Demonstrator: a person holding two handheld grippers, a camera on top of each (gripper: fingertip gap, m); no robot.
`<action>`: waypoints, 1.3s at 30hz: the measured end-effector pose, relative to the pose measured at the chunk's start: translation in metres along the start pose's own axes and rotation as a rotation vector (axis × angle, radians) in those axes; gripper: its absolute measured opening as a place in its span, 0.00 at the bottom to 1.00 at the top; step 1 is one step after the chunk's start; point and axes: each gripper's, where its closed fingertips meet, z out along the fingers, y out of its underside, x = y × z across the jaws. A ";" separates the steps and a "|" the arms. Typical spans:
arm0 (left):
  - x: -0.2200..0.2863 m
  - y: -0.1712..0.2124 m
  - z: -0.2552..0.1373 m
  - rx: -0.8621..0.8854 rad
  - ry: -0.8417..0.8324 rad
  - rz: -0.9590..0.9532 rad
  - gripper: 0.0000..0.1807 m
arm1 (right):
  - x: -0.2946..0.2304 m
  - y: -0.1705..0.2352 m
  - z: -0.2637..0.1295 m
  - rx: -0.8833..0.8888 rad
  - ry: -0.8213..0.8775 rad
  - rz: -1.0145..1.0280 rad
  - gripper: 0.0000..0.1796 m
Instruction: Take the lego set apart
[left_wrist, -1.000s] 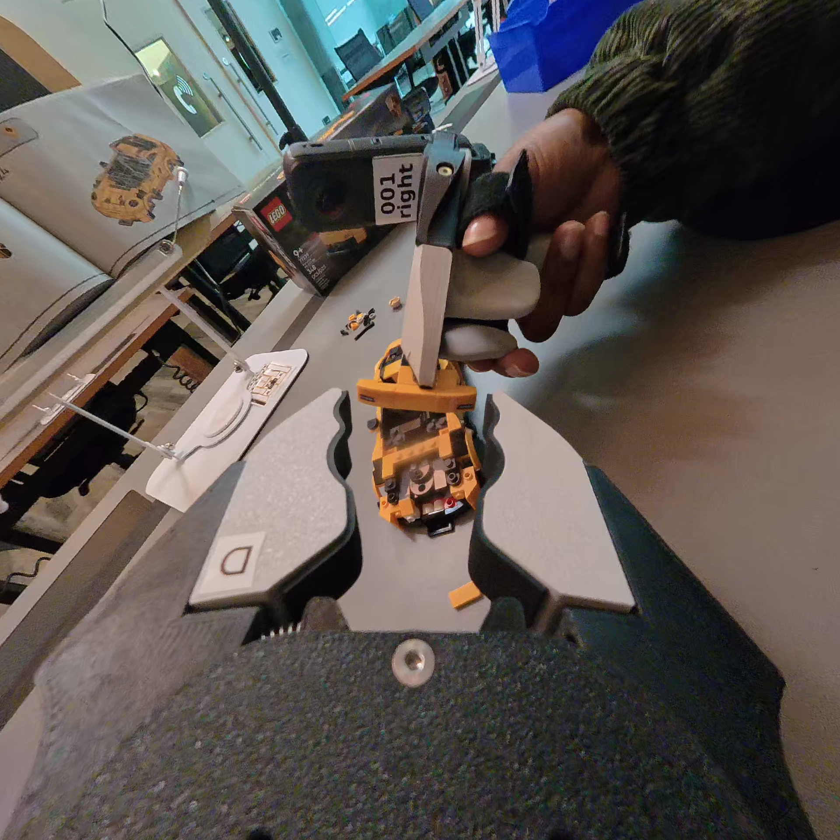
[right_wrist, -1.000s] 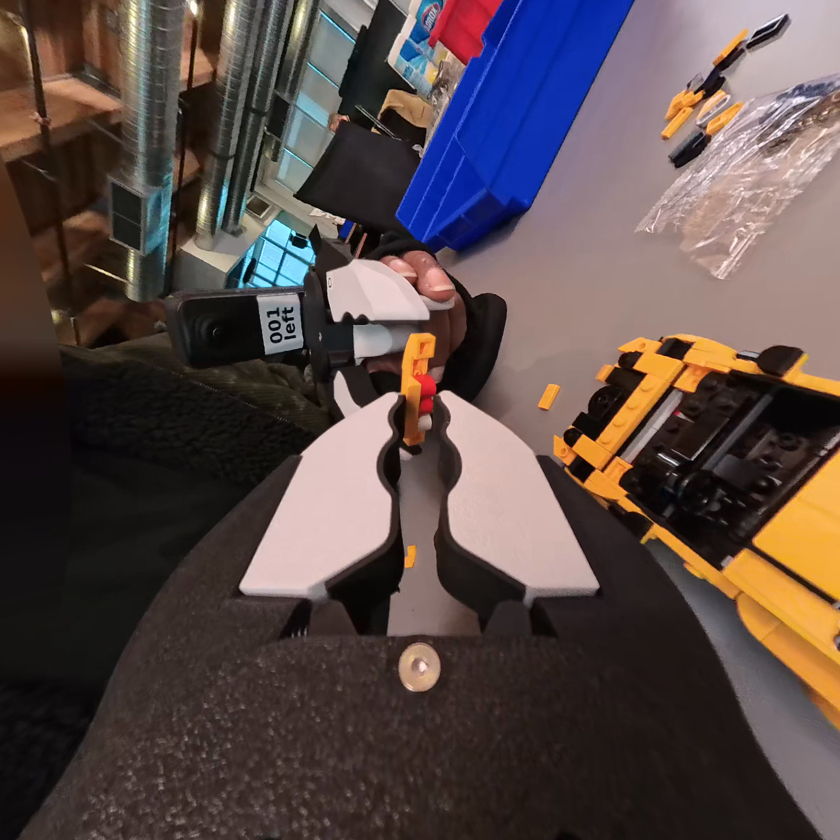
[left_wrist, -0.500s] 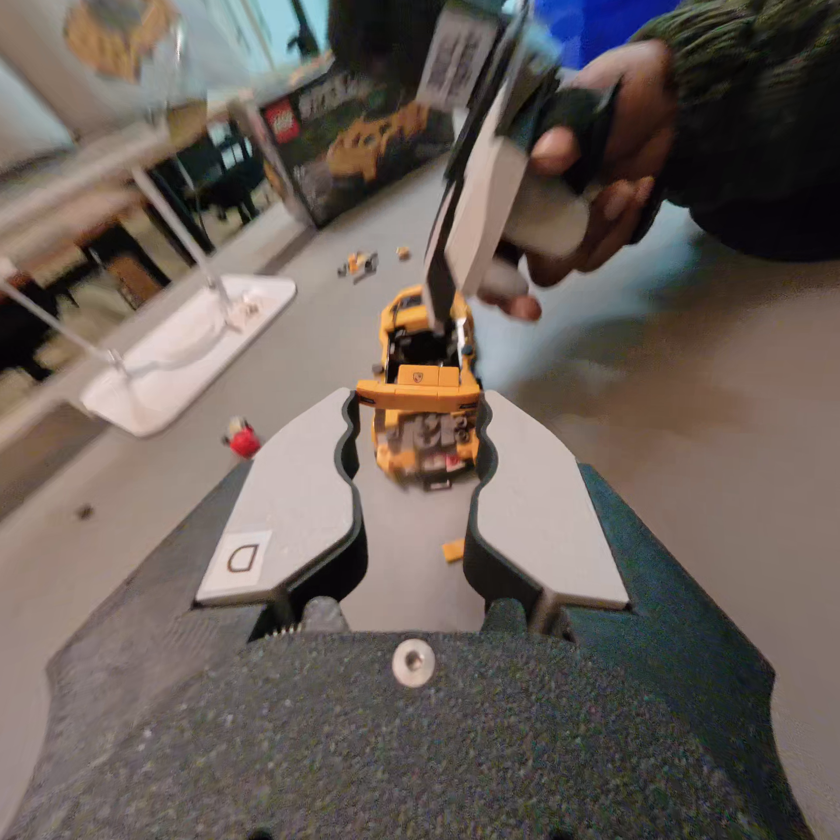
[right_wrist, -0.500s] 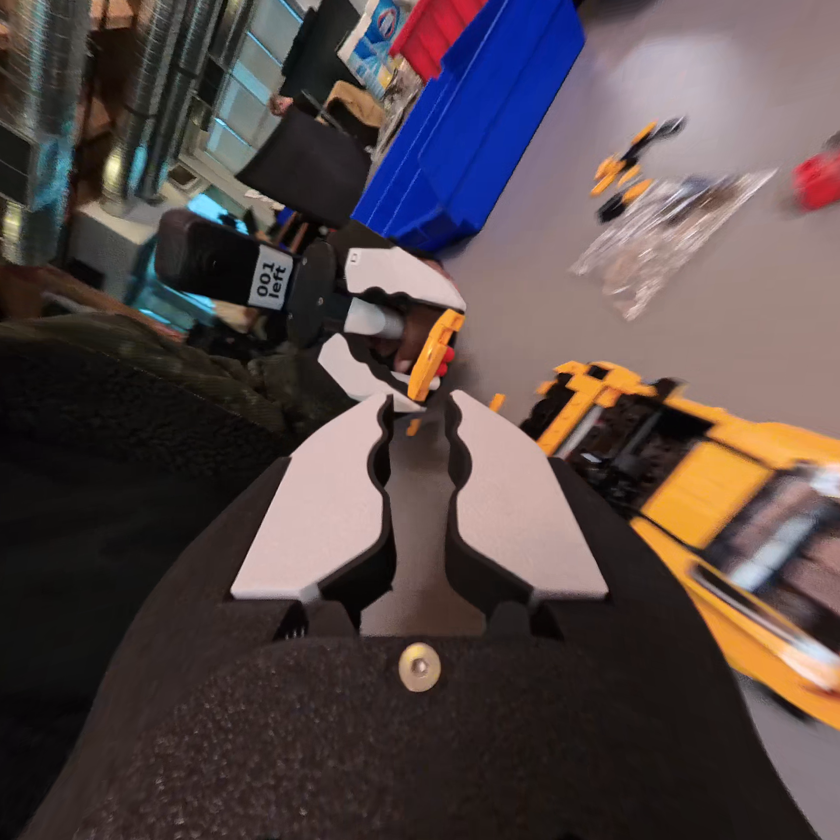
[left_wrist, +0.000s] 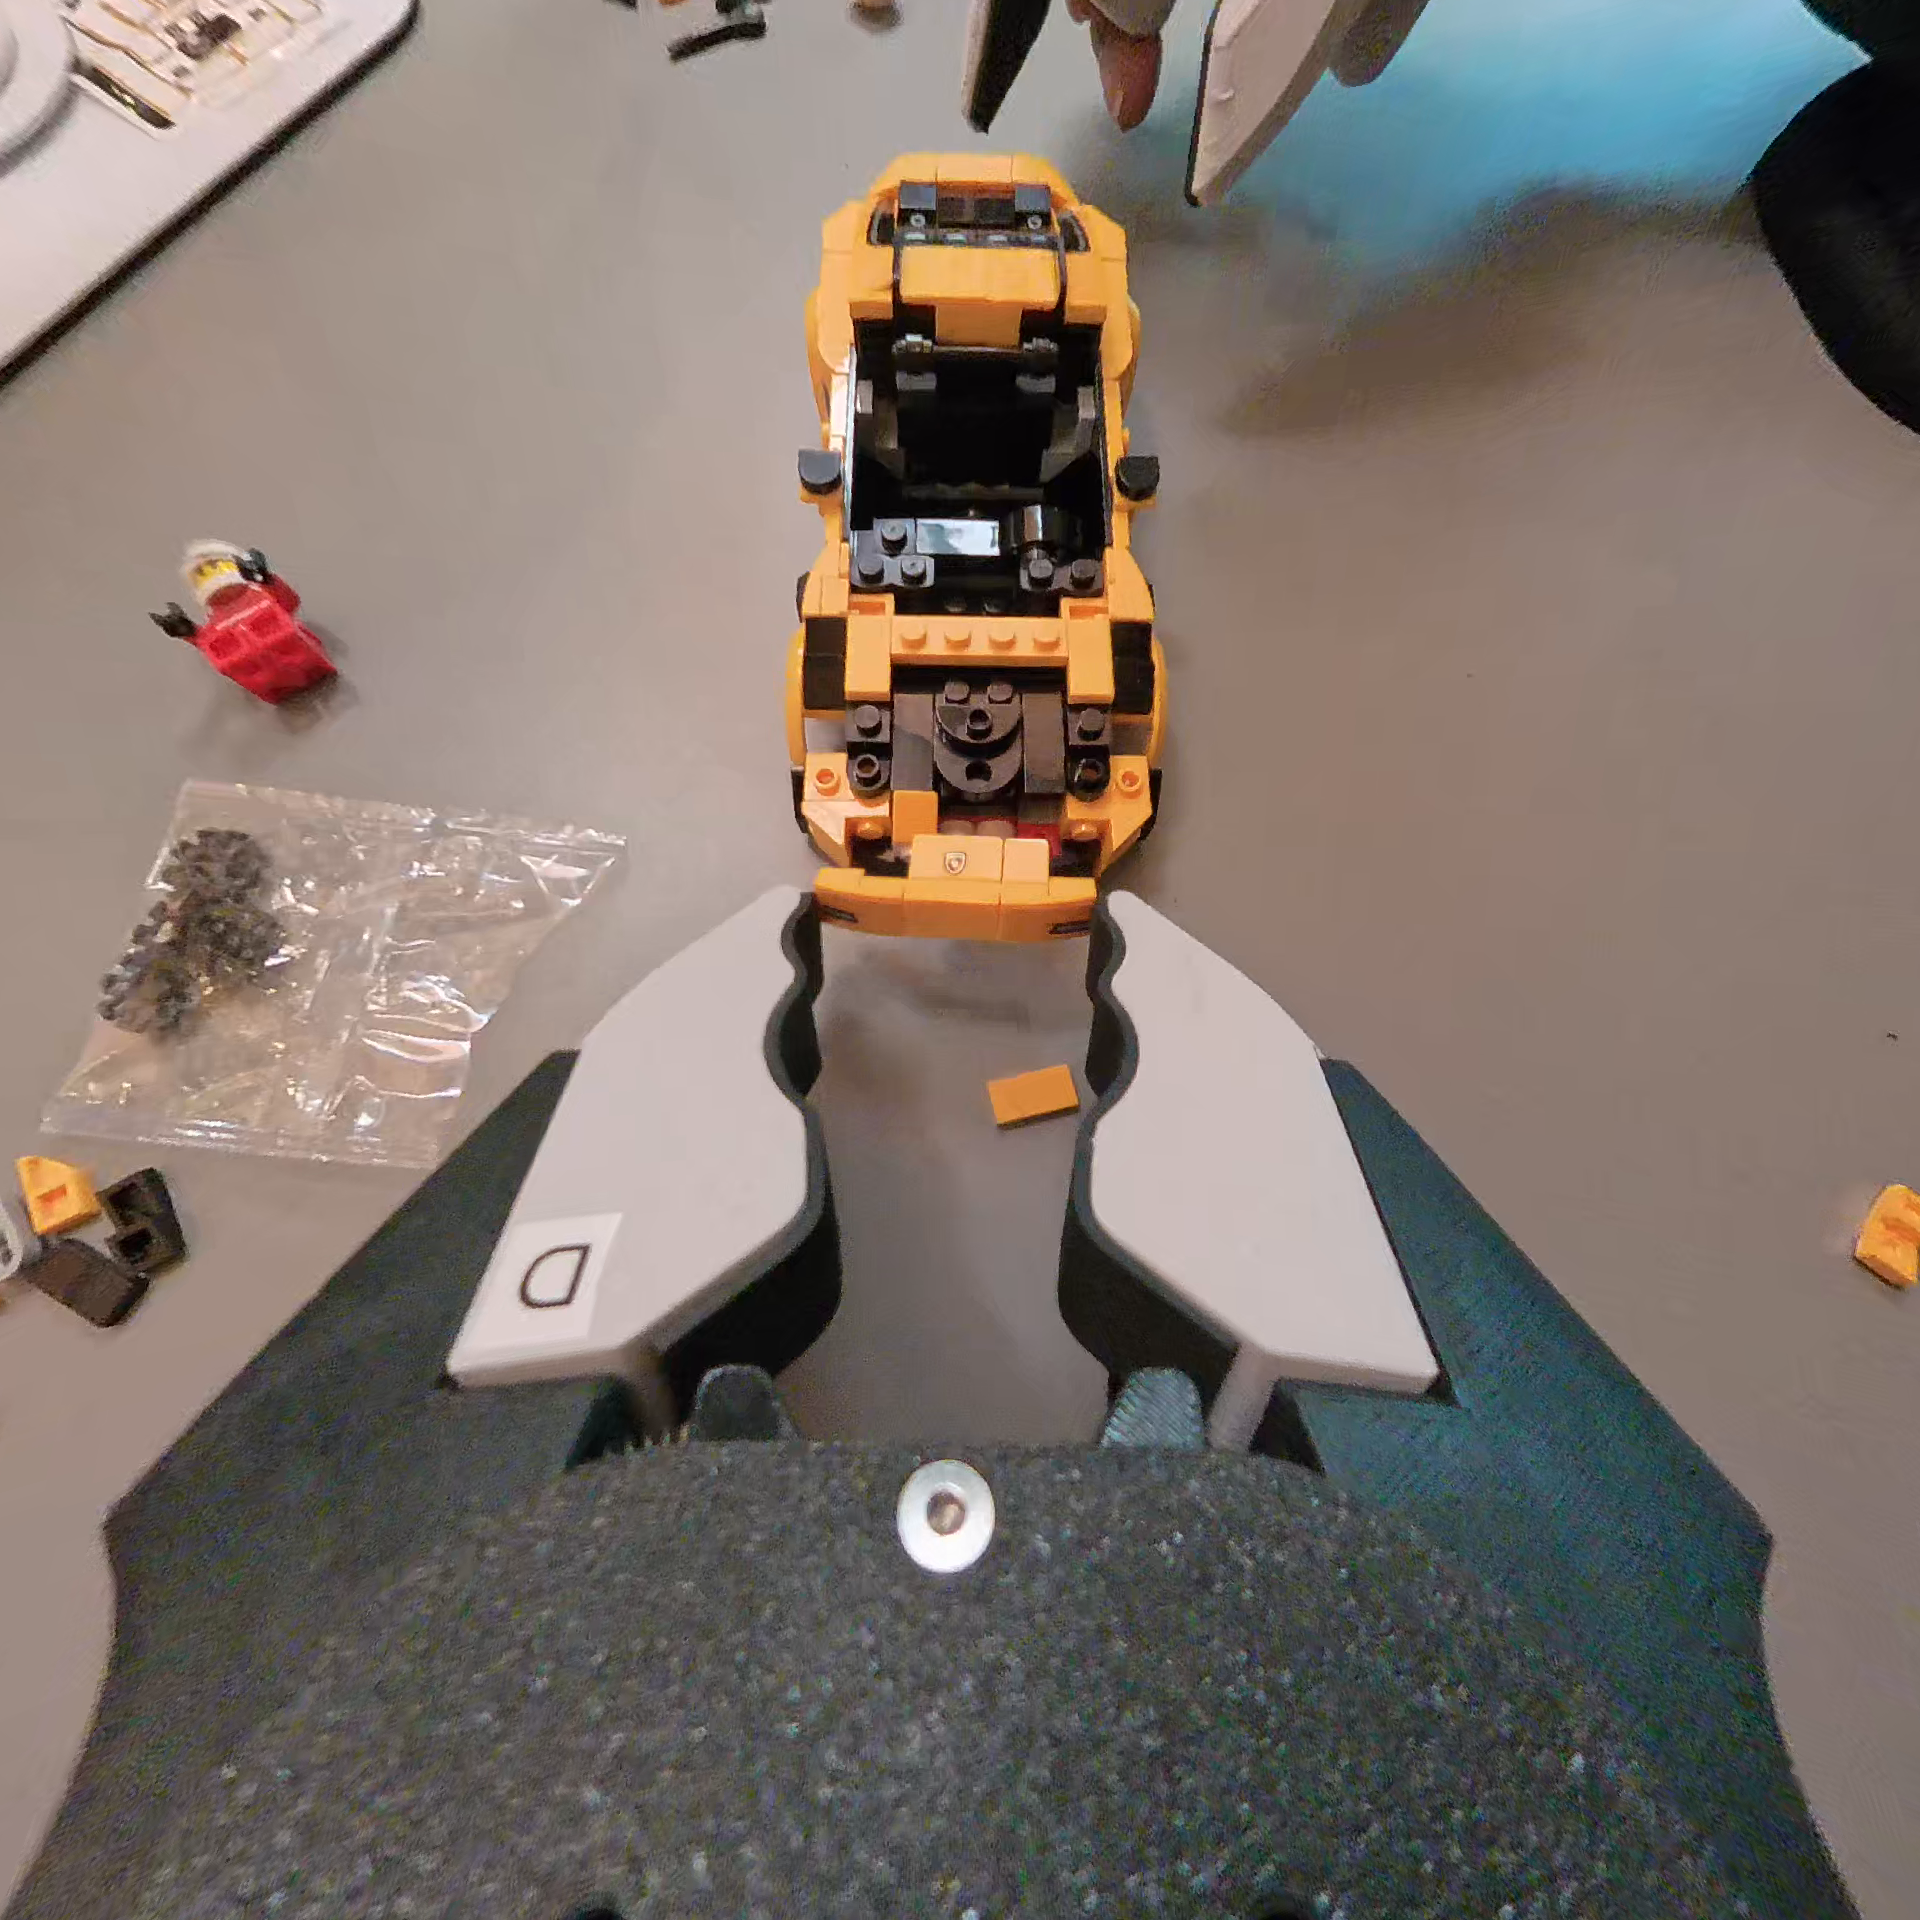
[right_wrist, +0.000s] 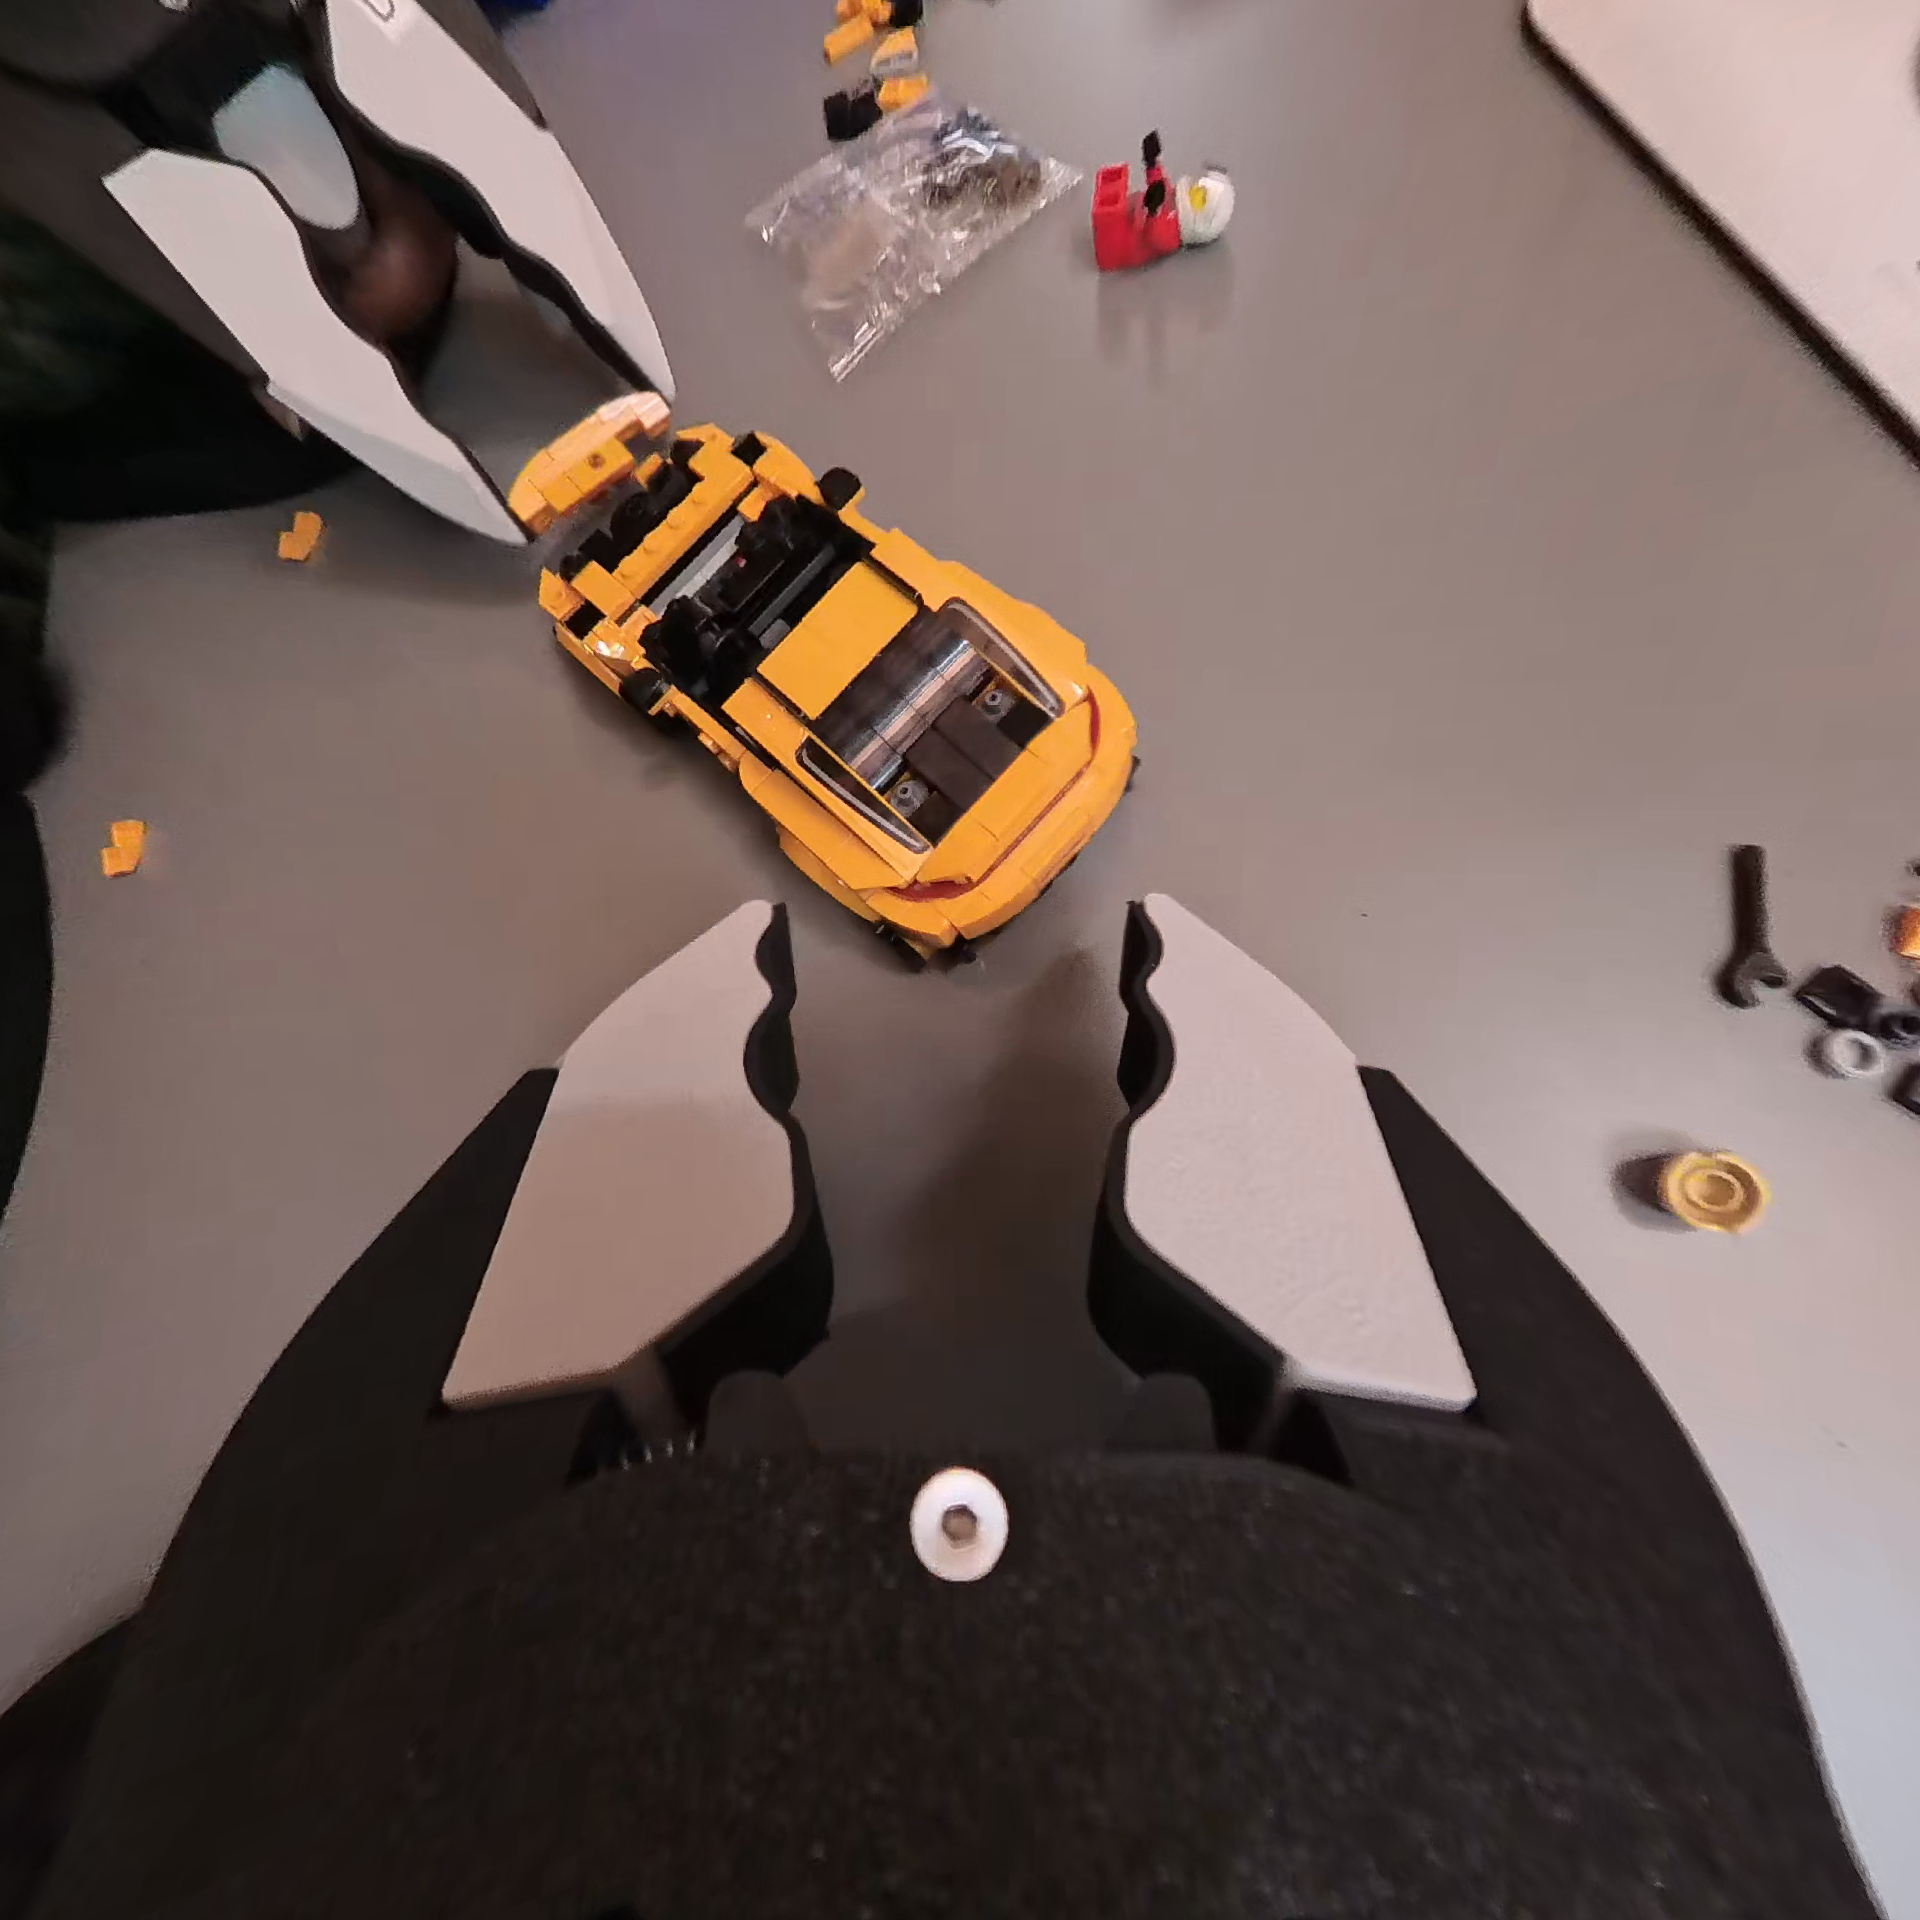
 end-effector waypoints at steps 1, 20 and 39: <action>0.000 0.001 0.001 -0.009 0.000 0.003 0.27 | -0.001 0.001 0.003 -0.010 -0.007 -0.001 0.34; 0.003 -0.005 0.009 0.014 -0.003 0.074 0.27 | -0.004 0.003 0.015 -0.054 -0.027 -0.026 0.29; 0.001 0.000 0.016 -0.036 -0.020 0.076 0.27 | -0.002 0.003 0.015 -0.057 -0.023 -0.032 0.27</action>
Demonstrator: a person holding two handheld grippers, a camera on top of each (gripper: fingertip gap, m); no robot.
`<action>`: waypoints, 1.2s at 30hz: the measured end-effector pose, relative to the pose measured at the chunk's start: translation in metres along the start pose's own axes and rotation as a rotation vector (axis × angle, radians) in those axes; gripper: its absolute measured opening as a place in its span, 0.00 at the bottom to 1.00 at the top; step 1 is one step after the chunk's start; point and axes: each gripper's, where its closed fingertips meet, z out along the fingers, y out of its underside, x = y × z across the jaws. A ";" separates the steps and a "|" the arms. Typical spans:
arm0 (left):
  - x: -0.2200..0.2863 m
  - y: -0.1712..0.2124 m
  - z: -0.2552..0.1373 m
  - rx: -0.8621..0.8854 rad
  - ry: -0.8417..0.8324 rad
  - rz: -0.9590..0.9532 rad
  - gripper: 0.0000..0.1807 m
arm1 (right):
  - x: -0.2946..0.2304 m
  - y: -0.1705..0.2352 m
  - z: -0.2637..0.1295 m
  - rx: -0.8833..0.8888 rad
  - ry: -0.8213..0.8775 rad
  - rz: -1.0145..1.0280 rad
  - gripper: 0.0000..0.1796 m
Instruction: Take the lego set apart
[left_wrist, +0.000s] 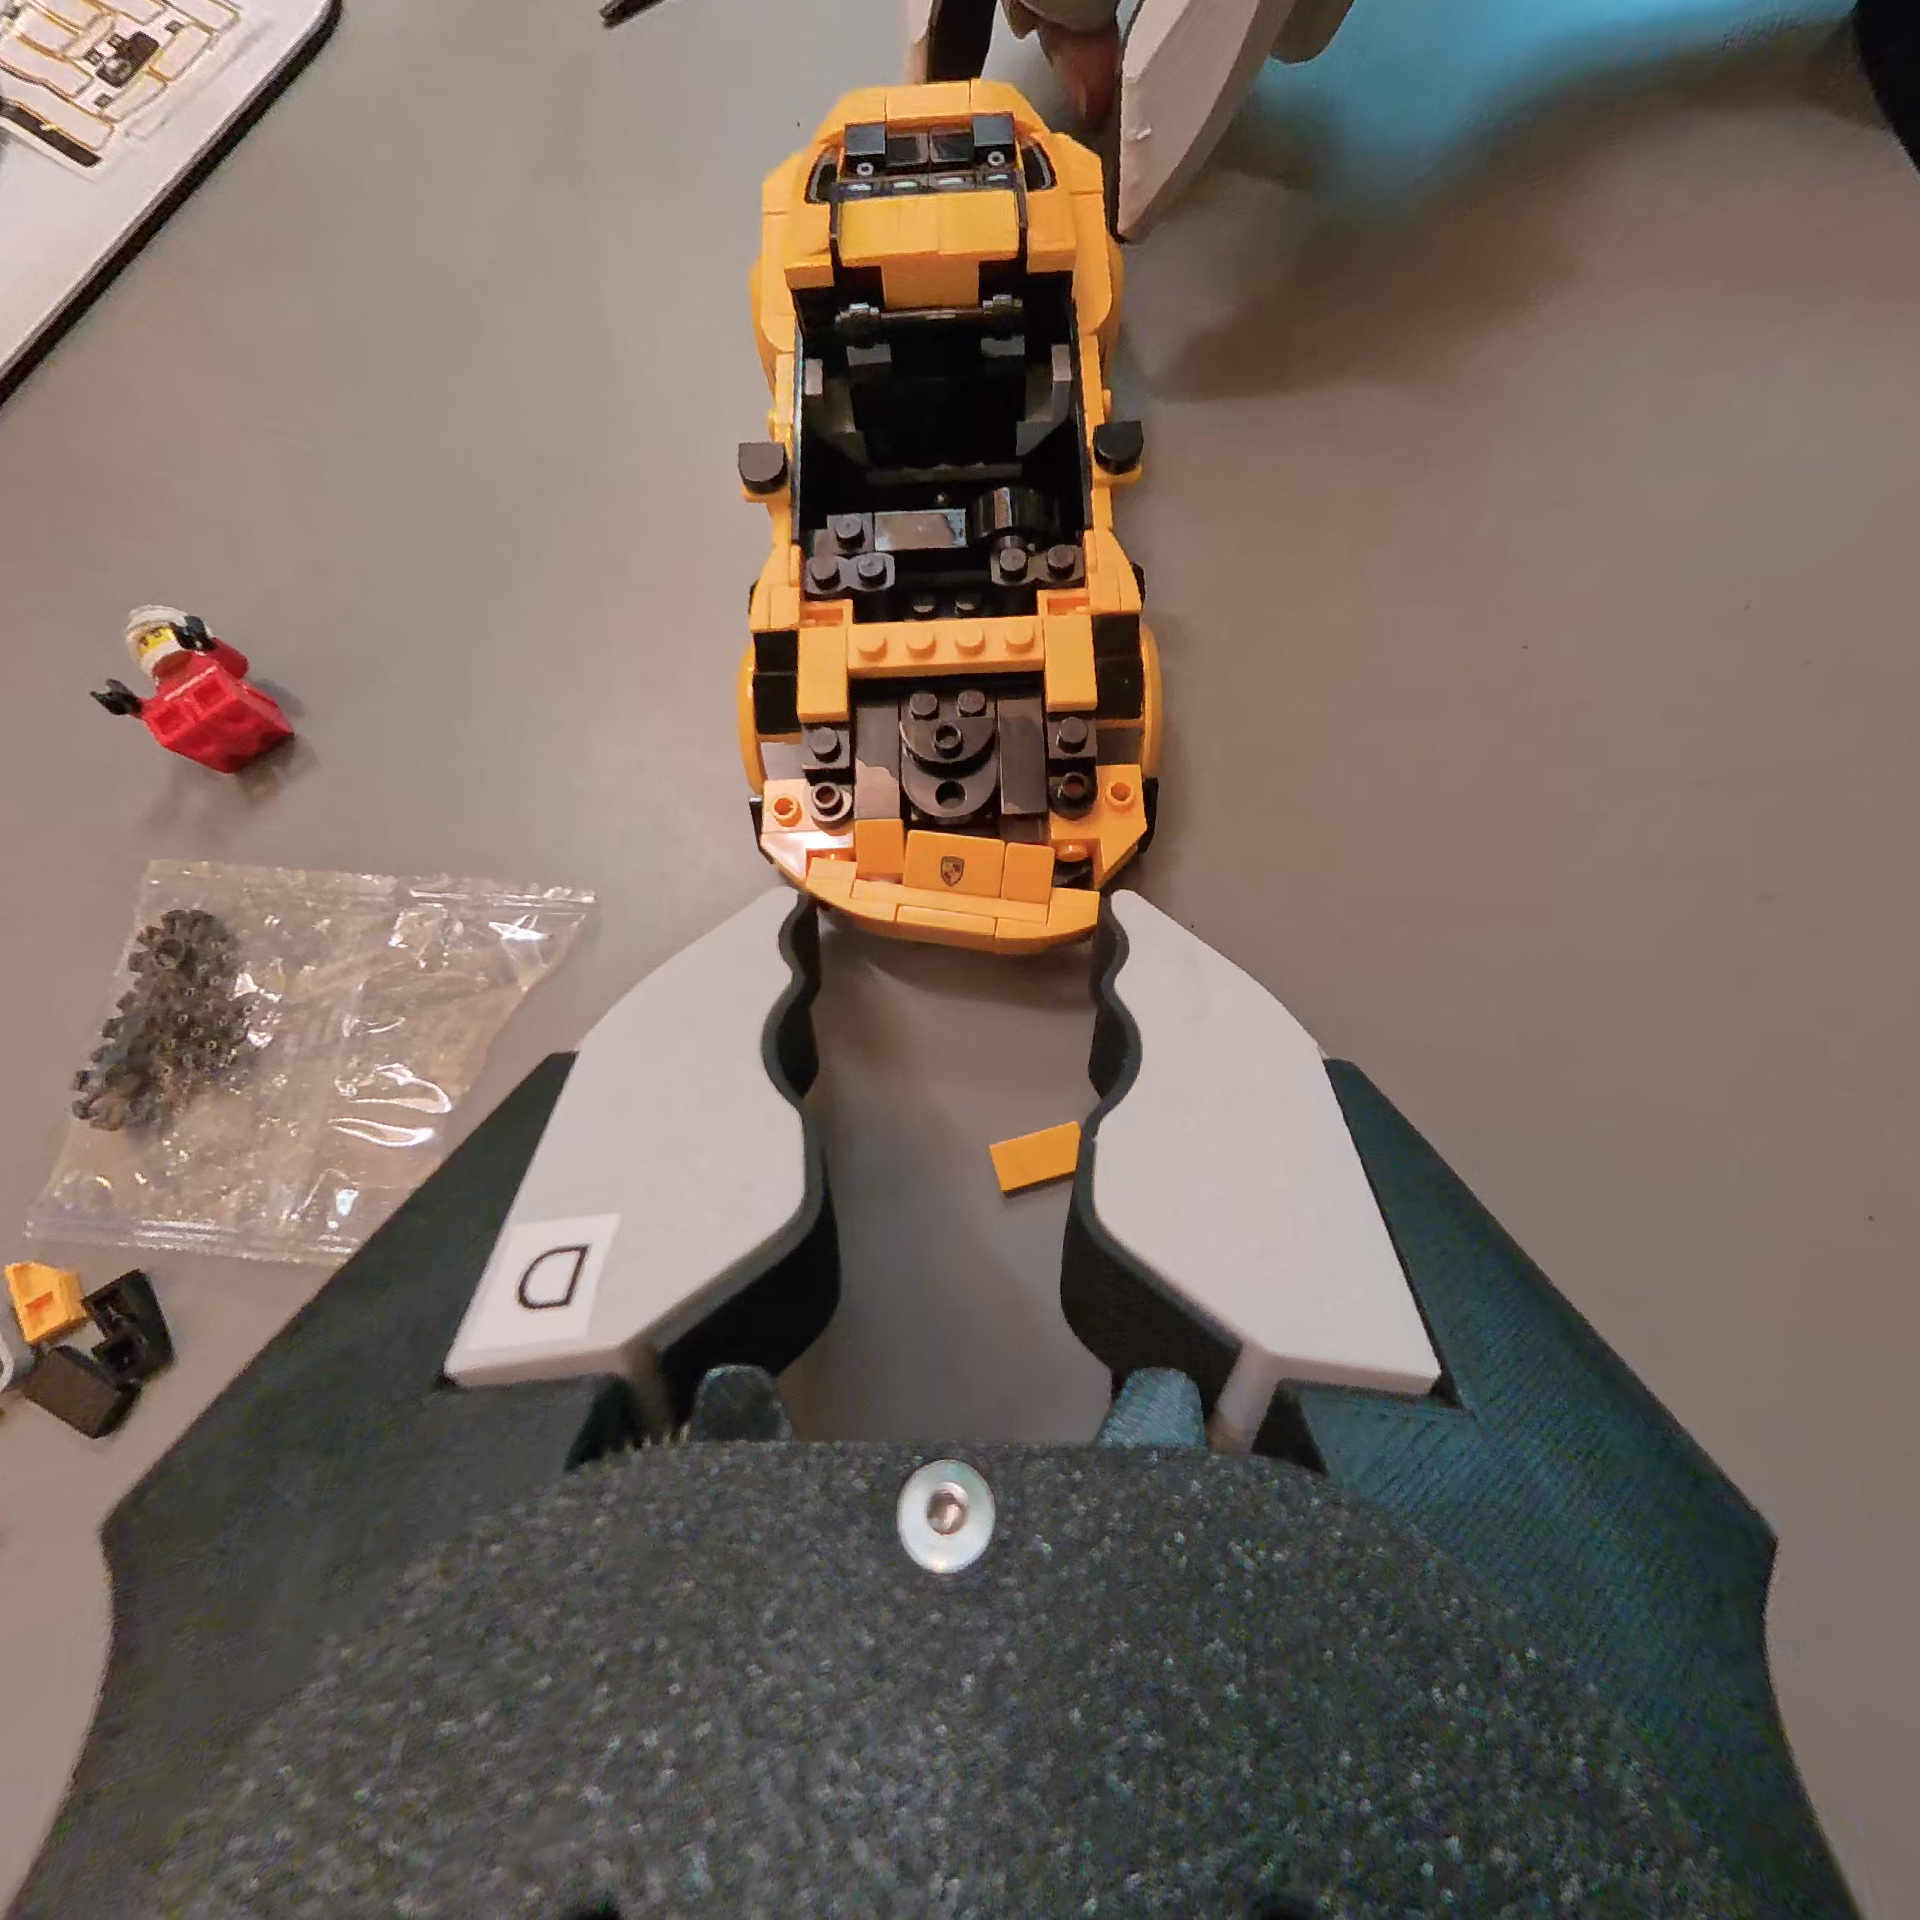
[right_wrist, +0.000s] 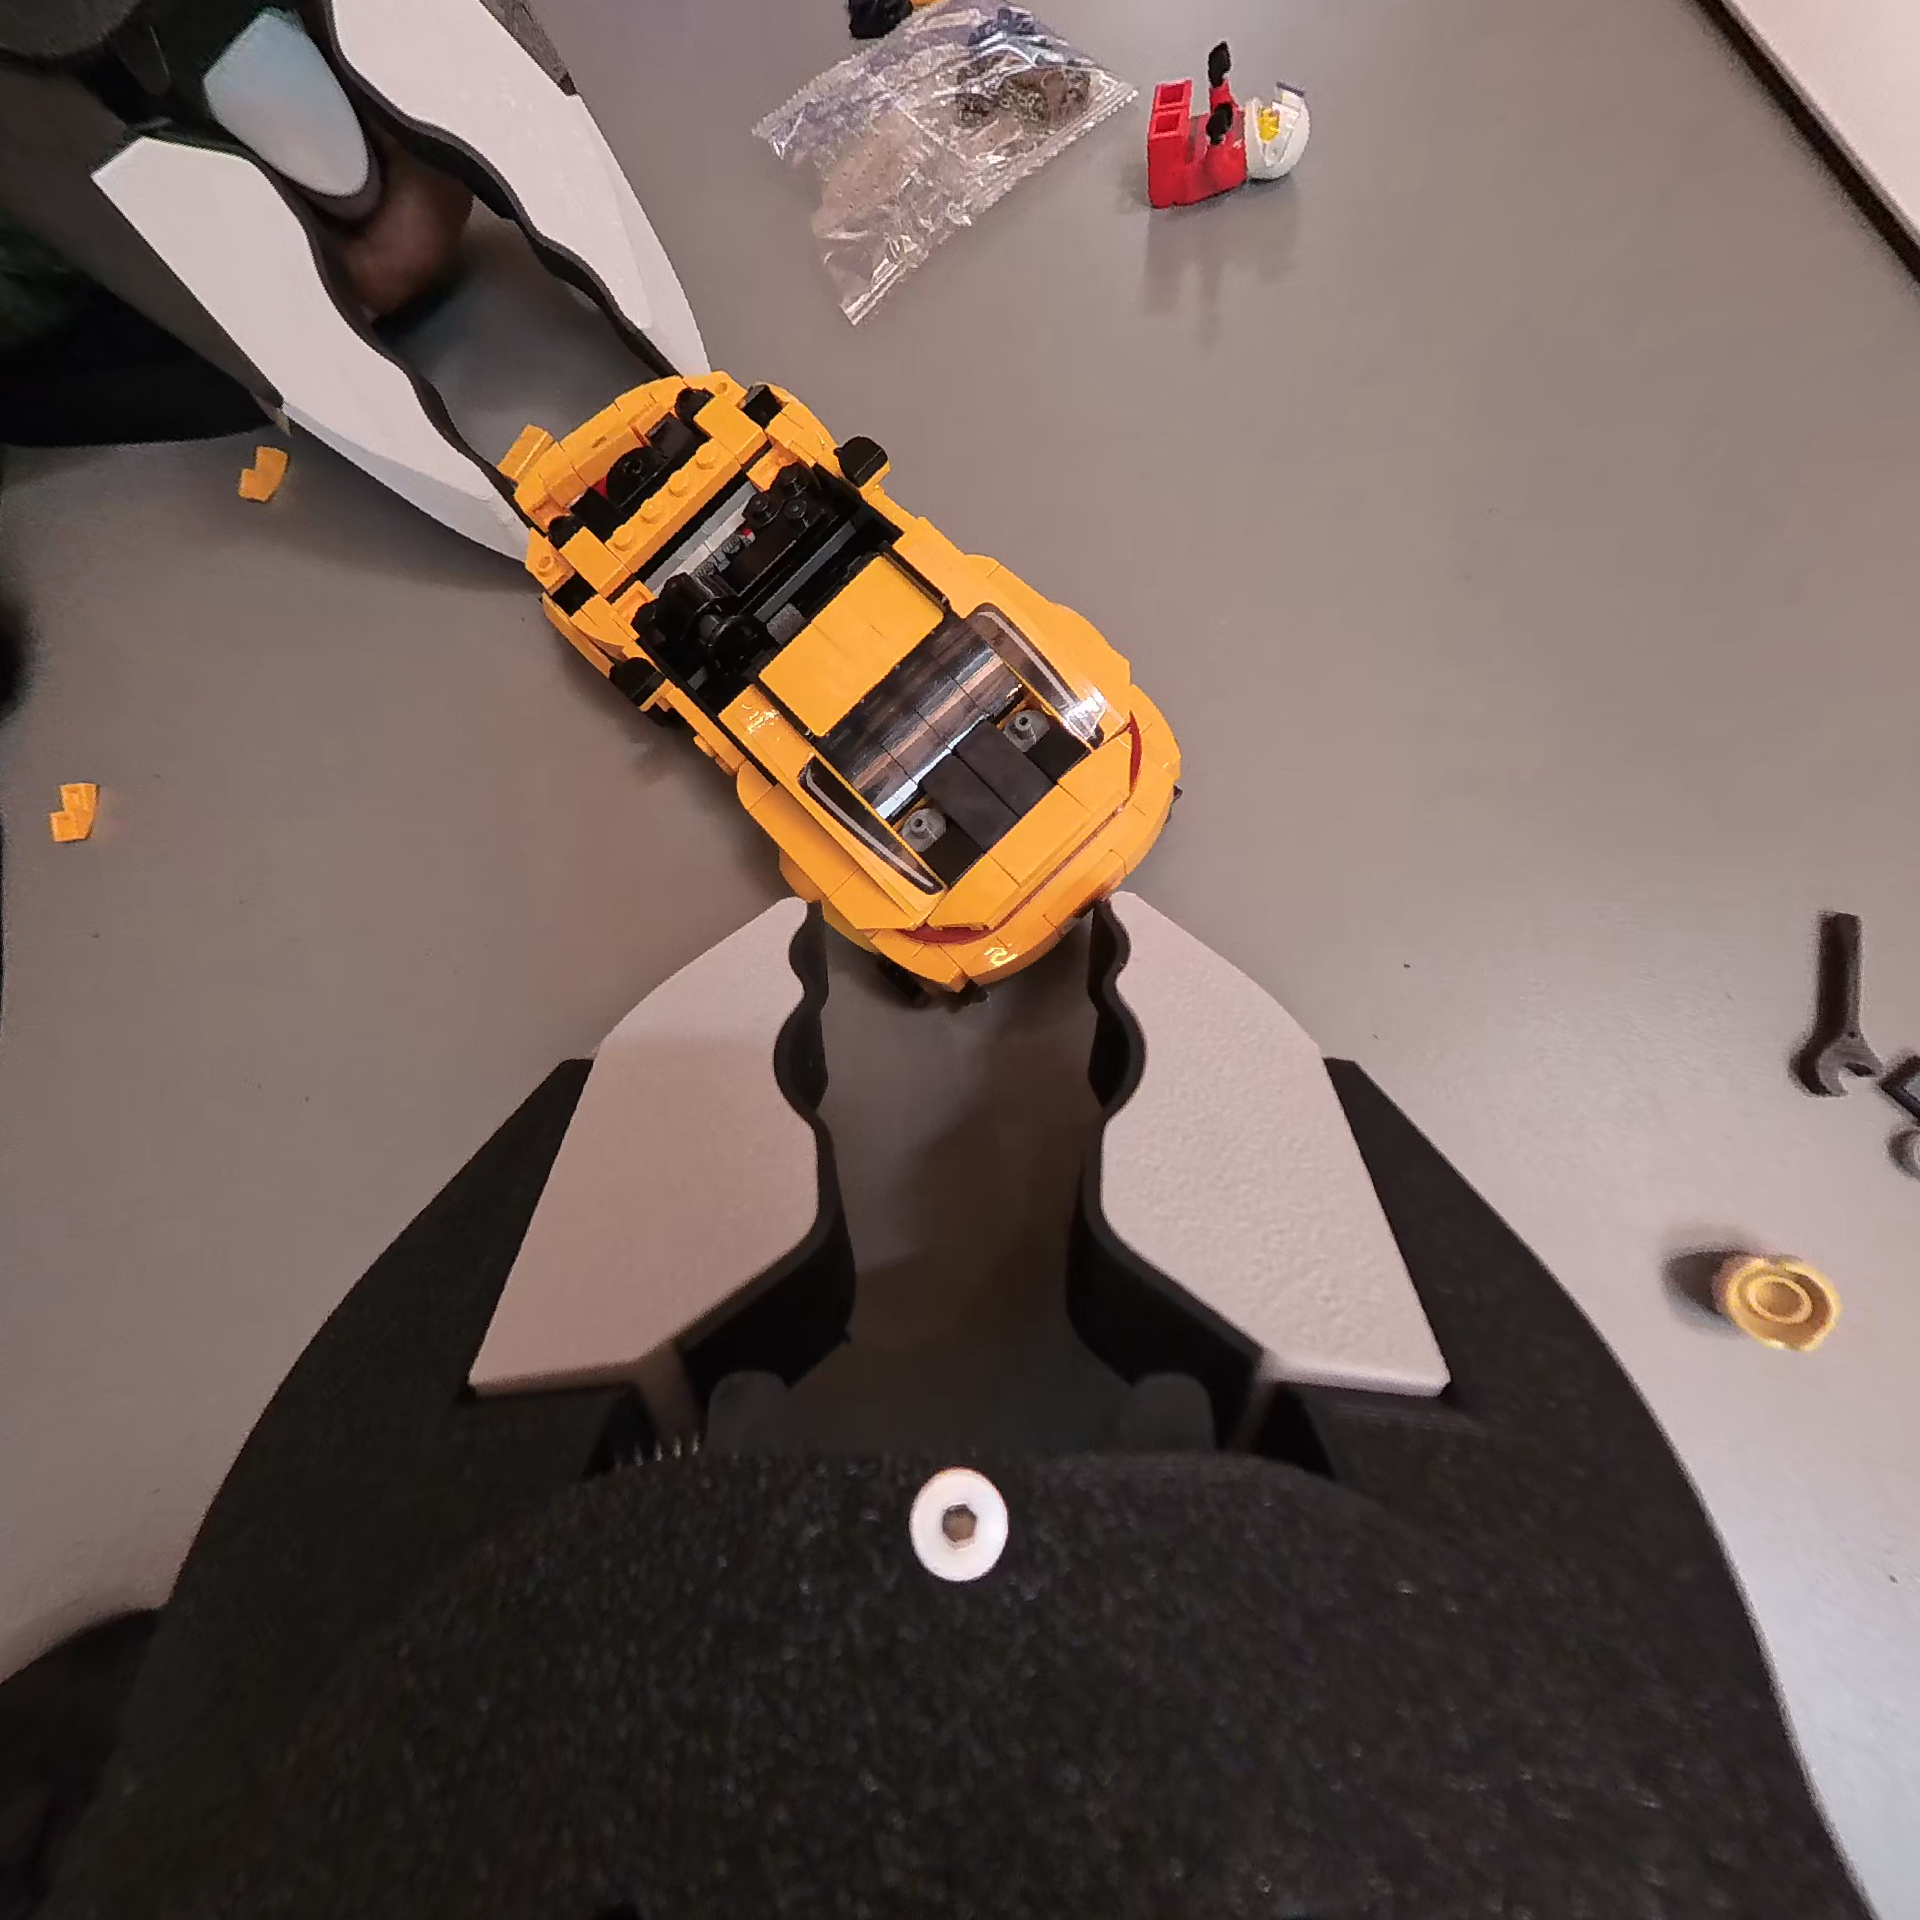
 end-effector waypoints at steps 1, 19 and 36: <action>0.000 0.000 0.000 -0.001 -0.002 0.000 0.27 | 0.000 0.000 0.000 0.000 0.000 -0.001 0.27; 0.010 0.000 -0.003 -0.006 0.069 -0.005 0.31 | 0.000 0.000 -0.001 0.007 -0.005 0.010 0.26; 0.012 0.000 -0.006 -0.037 0.126 -0.055 0.25 | 0.000 0.000 -0.001 0.010 -0.001 0.004 0.24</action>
